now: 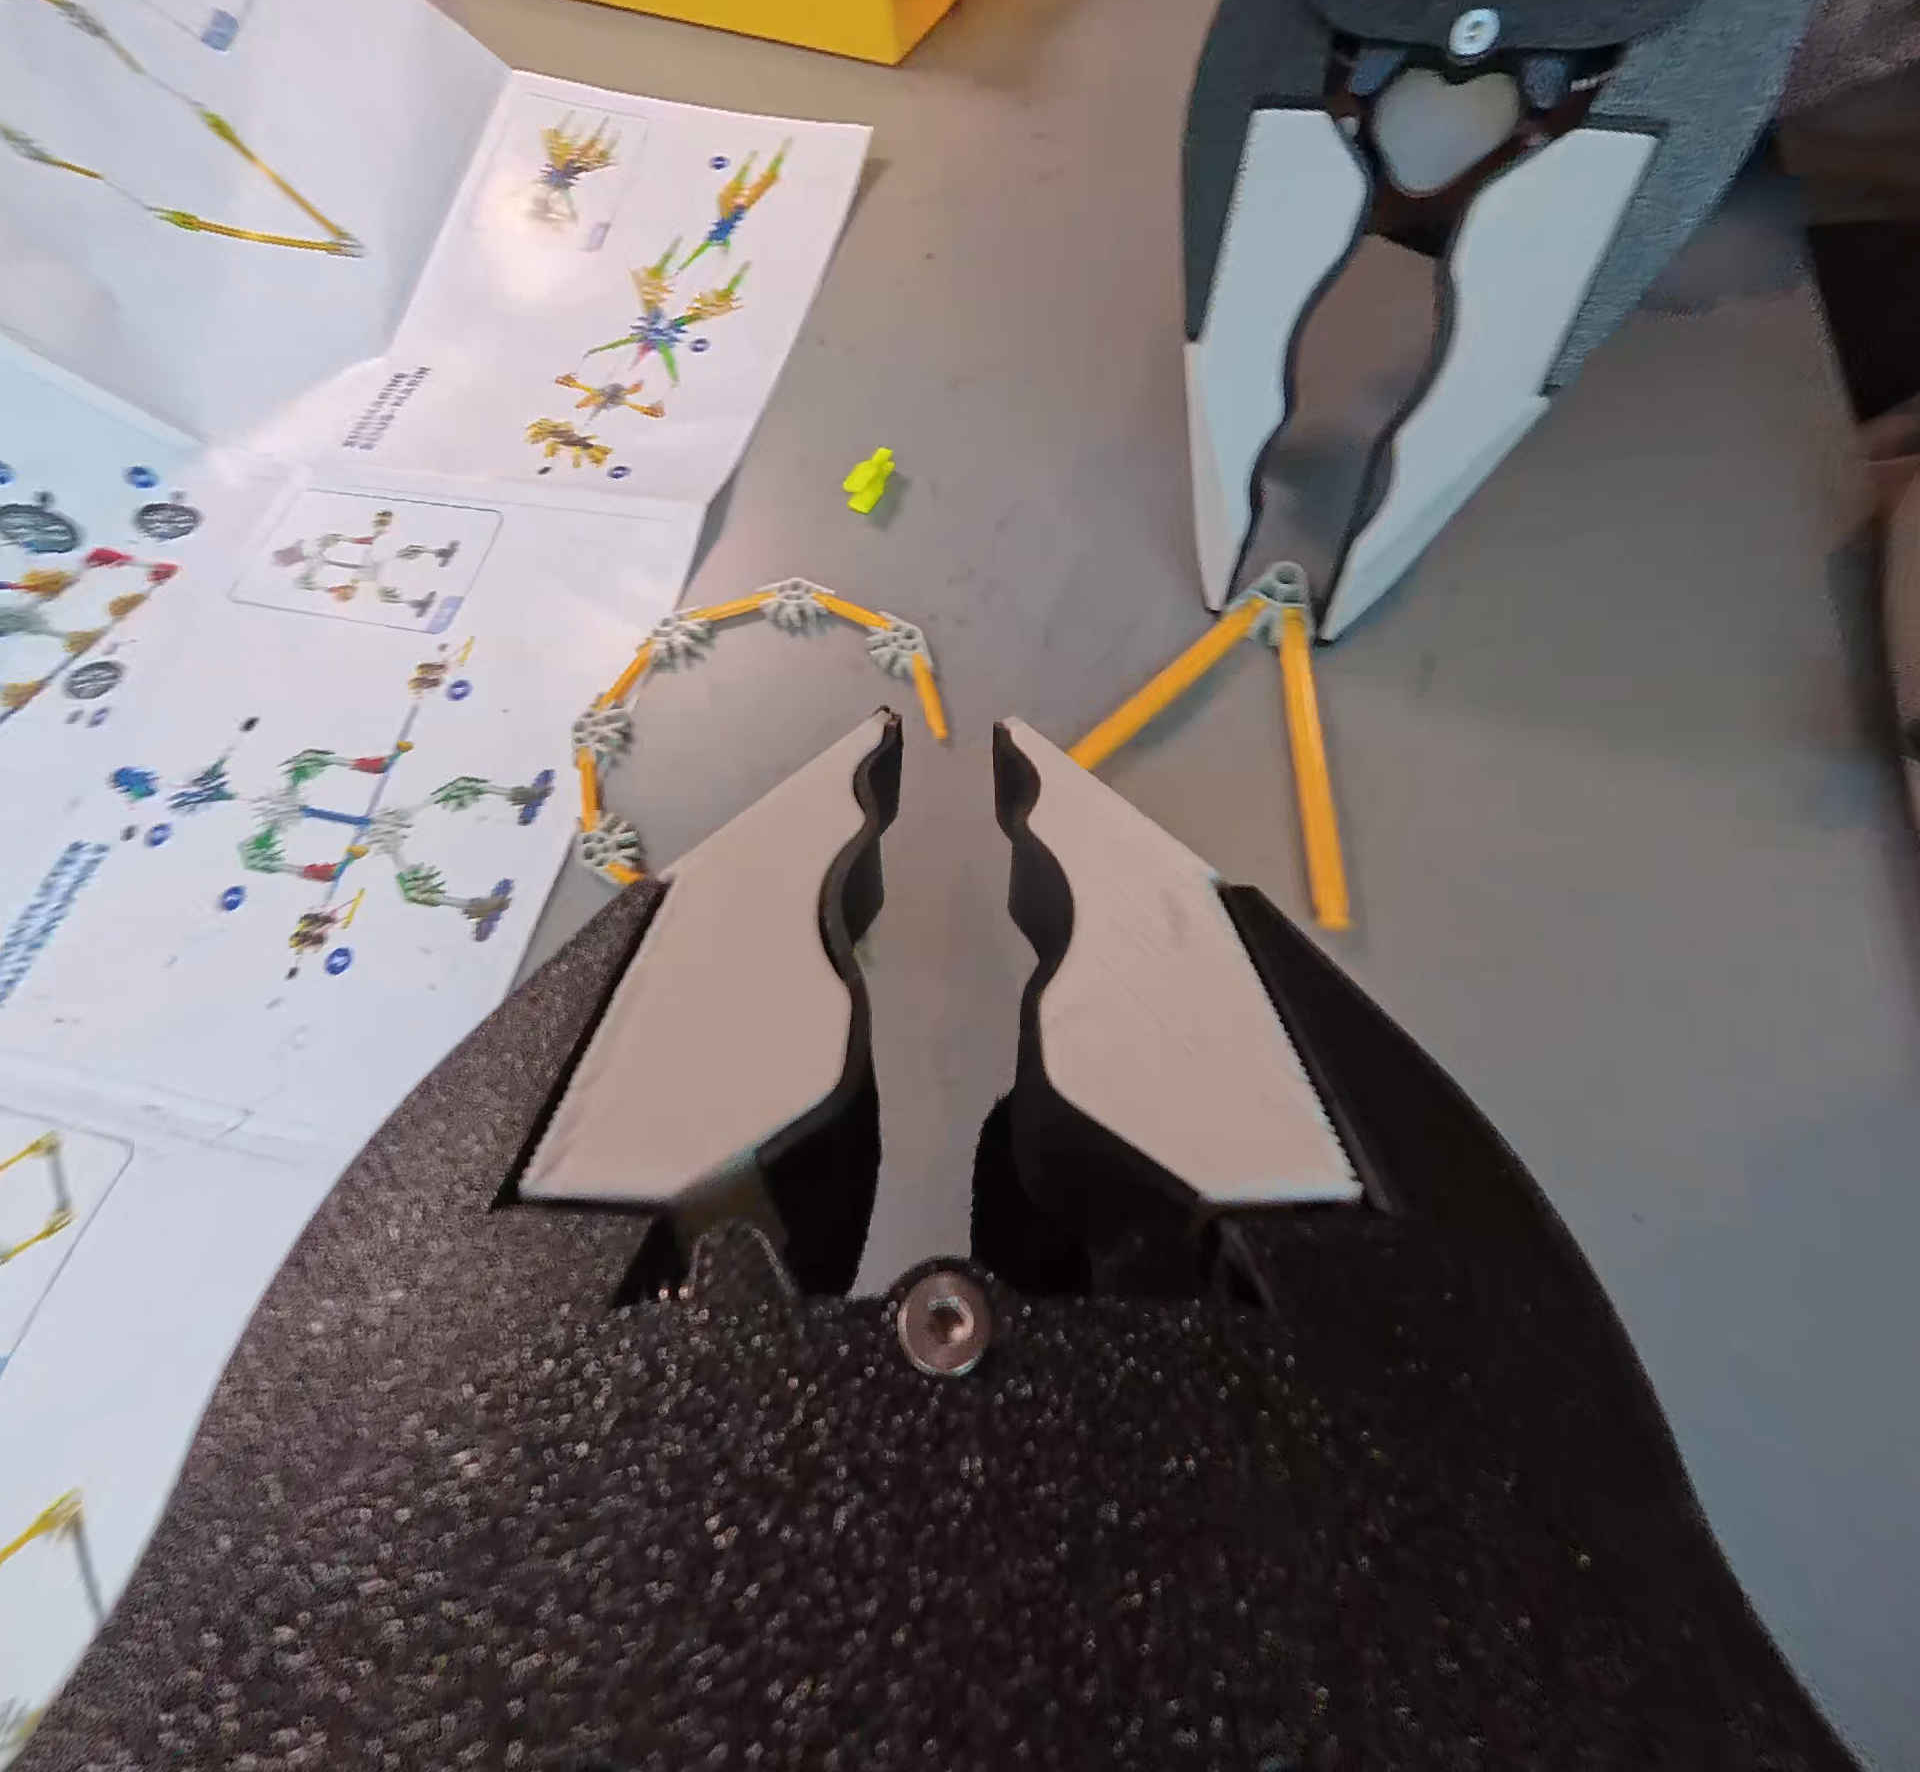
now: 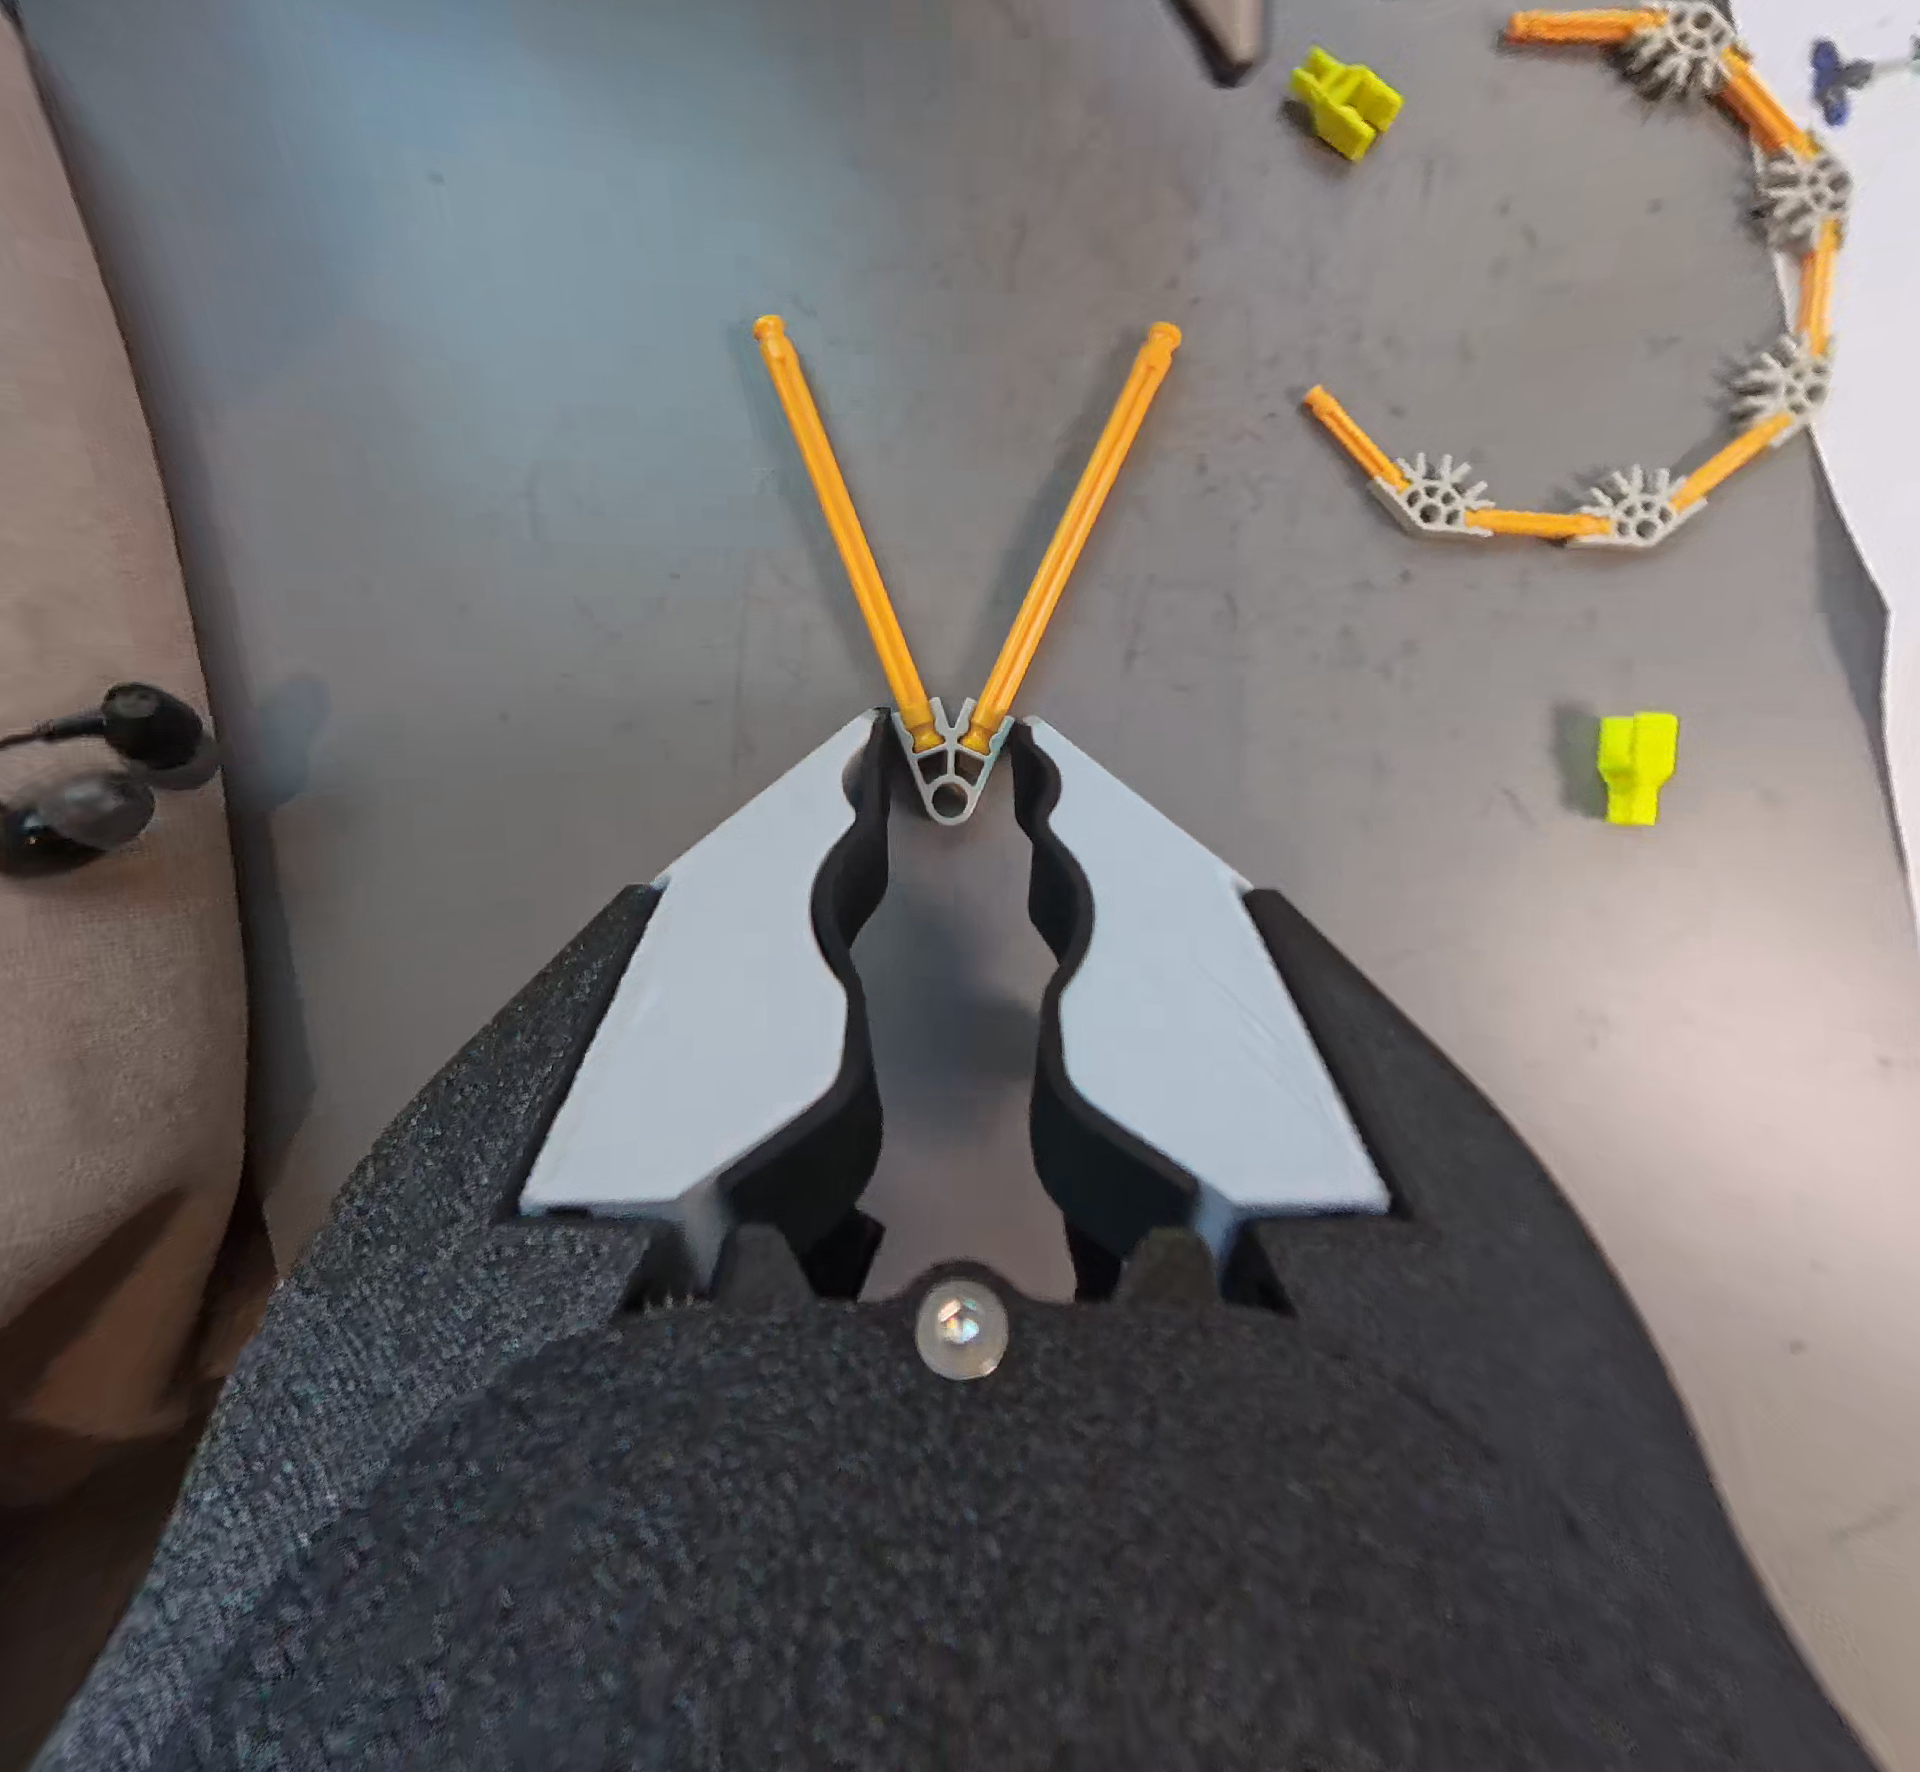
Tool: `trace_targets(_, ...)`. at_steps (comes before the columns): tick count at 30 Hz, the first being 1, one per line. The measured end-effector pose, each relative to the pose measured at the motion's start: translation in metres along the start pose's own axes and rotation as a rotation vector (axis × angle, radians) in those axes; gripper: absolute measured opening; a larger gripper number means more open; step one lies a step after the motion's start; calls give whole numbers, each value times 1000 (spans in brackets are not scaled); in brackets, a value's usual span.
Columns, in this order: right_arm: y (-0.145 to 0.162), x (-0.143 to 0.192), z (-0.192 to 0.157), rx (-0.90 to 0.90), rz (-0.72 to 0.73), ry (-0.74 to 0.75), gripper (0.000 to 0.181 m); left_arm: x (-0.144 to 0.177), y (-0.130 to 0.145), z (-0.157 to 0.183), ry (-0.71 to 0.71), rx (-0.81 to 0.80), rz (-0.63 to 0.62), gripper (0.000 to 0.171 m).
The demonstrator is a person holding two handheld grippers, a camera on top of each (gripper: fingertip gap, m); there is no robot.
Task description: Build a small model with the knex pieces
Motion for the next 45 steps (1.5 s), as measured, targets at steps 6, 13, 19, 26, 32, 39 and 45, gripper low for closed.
trace_targets(6, 8, 1, -14, -179, 92, 117, 36, -5, 13, 43, 306, -87, -102, 20)
trace_targets(13, 9, 5, -51, -129, 107, -76, 43, -16, 27, 50, 291, -151, -208, 22)
trace_targets(19, 8, 20, -31, -27, 129, -38, 39, -12, 26, 20, 123, -112, -192, 21)
trace_targets(26, 2, 14, -20, 231, 26, -103, 48, -1, 26, -21, -91, -7, -162, 18)
trace_targets(32, -6, -5, -39, 442, -45, -198, 33, 8, 40, -42, -128, 80, -198, 20)
trace_targets(39, -22, -21, -42, 416, -14, -202, 21, 4, 43, -38, -11, 171, -161, 19)
trace_targets(45, -28, -24, -40, 274, -22, -197, 21, -9, 46, -26, -12, 137, -213, 19)
Point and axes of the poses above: each gripper's, where its closed fingertips meet, x back along the fingers, y out of its underside, z = x × y across the jaws, the point moved 6 cm from there along x, back along the fingers, and after that the axes turned 6 degrees about -y, right-handed, at the moved point
